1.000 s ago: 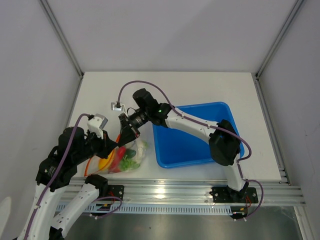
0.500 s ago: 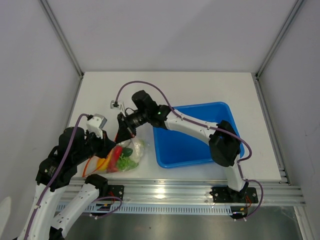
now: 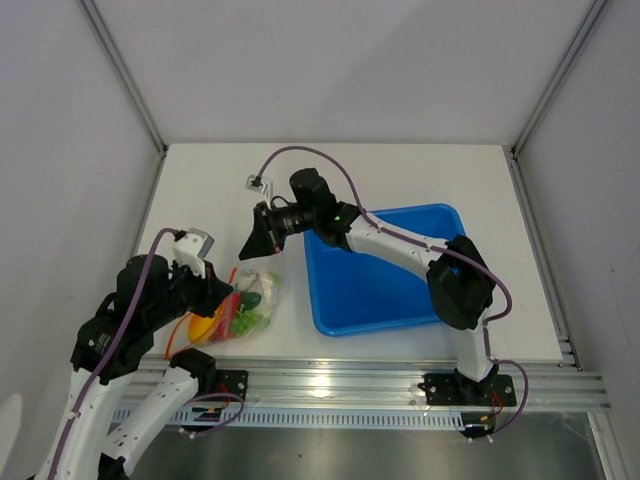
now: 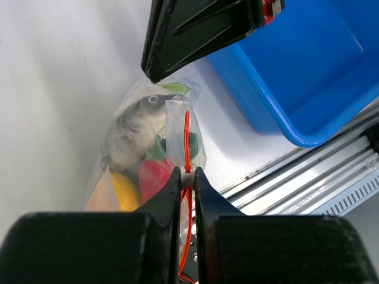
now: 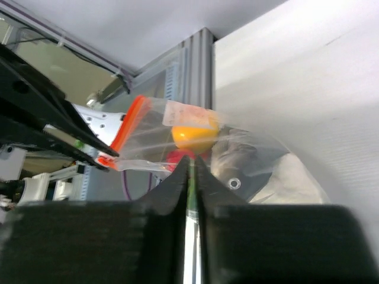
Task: Place the food in the zip-top bag and seal the zipper
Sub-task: Zip the zipper food storage bag at the center of the board.
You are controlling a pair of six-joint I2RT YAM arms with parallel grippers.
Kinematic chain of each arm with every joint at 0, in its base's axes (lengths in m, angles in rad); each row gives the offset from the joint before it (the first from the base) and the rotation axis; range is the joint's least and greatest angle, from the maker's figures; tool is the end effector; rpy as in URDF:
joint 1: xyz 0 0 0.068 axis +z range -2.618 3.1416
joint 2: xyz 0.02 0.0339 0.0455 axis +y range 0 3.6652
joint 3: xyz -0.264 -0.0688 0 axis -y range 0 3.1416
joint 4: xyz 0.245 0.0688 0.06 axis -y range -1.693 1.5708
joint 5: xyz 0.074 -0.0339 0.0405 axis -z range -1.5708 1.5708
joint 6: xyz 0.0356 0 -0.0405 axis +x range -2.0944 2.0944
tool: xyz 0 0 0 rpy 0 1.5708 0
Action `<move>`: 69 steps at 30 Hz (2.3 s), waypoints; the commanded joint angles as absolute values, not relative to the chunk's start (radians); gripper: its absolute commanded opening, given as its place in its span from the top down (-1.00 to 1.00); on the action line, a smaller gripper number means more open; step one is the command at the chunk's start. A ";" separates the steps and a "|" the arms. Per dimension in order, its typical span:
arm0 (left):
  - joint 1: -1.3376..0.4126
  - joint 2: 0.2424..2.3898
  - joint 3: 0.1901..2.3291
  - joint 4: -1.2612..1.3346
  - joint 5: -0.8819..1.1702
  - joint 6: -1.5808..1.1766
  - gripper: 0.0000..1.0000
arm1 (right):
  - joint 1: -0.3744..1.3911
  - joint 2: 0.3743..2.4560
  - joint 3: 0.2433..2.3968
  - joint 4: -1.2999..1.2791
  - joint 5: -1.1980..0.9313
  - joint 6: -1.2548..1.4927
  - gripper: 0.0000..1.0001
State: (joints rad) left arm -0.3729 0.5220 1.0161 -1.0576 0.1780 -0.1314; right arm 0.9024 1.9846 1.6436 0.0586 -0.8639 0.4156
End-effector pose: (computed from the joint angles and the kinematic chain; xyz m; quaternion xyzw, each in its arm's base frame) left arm 0.0634 -0.0316 0.3559 0.1477 0.8608 -0.1953 0.4461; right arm 0.2703 0.3859 0.3028 -0.4190 0.6441 0.5986 0.2262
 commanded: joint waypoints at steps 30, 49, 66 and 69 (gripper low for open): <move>-0.374 0.523 1.063 -1.017 0.298 -0.135 0.99 | 0.963 1.907 1.614 0.301 -1.177 0.413 0.44; -0.374 0.518 1.066 -1.020 0.301 -0.130 0.99 | 0.965 1.937 1.644 0.183 -1.143 0.330 0.10; -0.374 0.520 1.065 -1.020 0.299 -0.130 0.99 | 0.966 1.945 1.652 0.173 -1.134 0.336 0.78; -0.374 0.518 1.066 -1.022 0.299 -0.132 0.99 | 0.969 1.942 1.657 0.129 -1.094 0.302 1.00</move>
State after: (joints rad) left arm -0.3729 0.5224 1.0237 -1.0584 0.2737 -0.1310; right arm 0.9592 1.9385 1.6012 0.1543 -1.1328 0.3443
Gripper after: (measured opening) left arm 0.092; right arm 0.015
